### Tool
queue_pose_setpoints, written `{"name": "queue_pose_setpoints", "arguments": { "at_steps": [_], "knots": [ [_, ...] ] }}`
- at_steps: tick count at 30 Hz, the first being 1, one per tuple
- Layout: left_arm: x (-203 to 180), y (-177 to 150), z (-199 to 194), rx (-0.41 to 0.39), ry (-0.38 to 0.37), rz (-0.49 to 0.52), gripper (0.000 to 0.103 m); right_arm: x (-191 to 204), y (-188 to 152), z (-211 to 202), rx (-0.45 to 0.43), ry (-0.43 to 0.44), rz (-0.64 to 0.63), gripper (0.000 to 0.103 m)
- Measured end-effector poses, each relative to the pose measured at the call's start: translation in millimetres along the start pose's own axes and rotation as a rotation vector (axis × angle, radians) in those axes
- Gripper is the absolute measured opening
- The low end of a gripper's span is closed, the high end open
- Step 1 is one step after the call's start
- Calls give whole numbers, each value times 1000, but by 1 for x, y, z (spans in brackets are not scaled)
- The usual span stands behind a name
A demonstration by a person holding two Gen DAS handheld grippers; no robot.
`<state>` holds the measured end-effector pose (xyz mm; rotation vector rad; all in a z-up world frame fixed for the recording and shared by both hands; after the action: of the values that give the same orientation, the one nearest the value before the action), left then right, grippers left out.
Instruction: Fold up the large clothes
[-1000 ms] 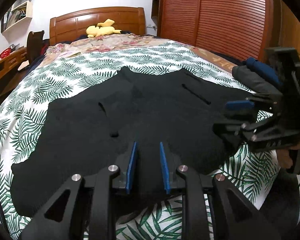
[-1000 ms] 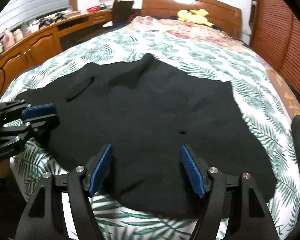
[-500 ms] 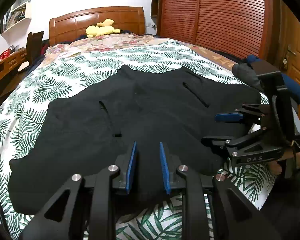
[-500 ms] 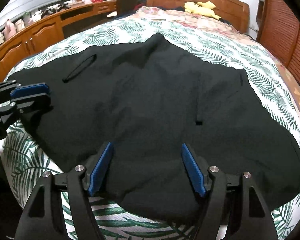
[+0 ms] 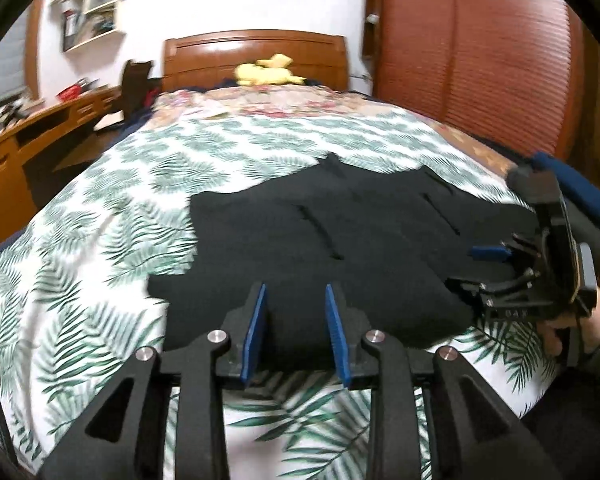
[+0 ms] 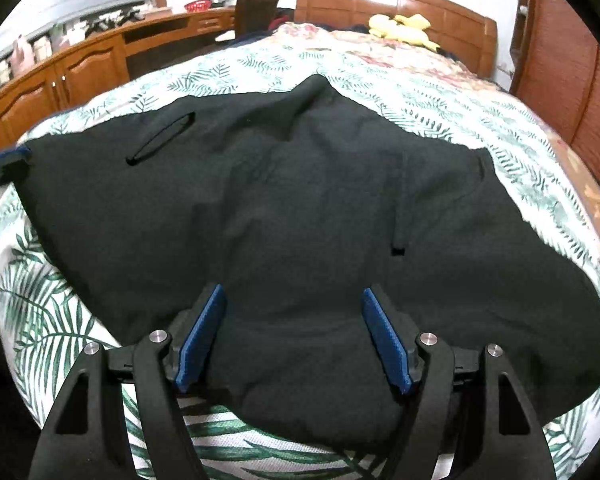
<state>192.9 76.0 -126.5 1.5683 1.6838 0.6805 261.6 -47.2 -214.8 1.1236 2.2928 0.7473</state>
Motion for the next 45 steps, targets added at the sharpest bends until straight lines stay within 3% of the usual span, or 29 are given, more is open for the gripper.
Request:
{"name": "queue_pose_setpoints", "arguments": {
  "at_steps": [4,8,17,28,32,43,45],
  "knots": [
    [29,0,-1,20,70,-49,30,5,6,-1,4,-45,-40,73],
    [44,-3,4,54,94,-84,30,9,13,-4,2,-72,-76,73],
    [63,-24,29,132,192,-112,36,27,23,-22,-52,37,-73,73],
    [65,-33,53,200,224,-105,38,36,21,-16,-39,104,-65,73],
    [66,-37,47,199,212,-148,38,37,18,-13,-31,104,-71,73],
    [73,-44,37,204,75,-309,38,38,16,-11,-17,105,-82,73],
    [68,-42,36,197,79,-280,28,38,15,-10,-13,109,-81,73]
  ]
}}
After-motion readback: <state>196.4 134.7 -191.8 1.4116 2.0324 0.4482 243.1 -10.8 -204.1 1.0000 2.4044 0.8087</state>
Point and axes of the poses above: each gripper's, at about its wrist camera, not at the fingertips, and z roughly the way its jaws point, x to its left, y to its top, the point moved 4 cm from there along z, roughly the way its jaws point, and after that the axes turned 5 degrees about -z, right-handed, at the moved point
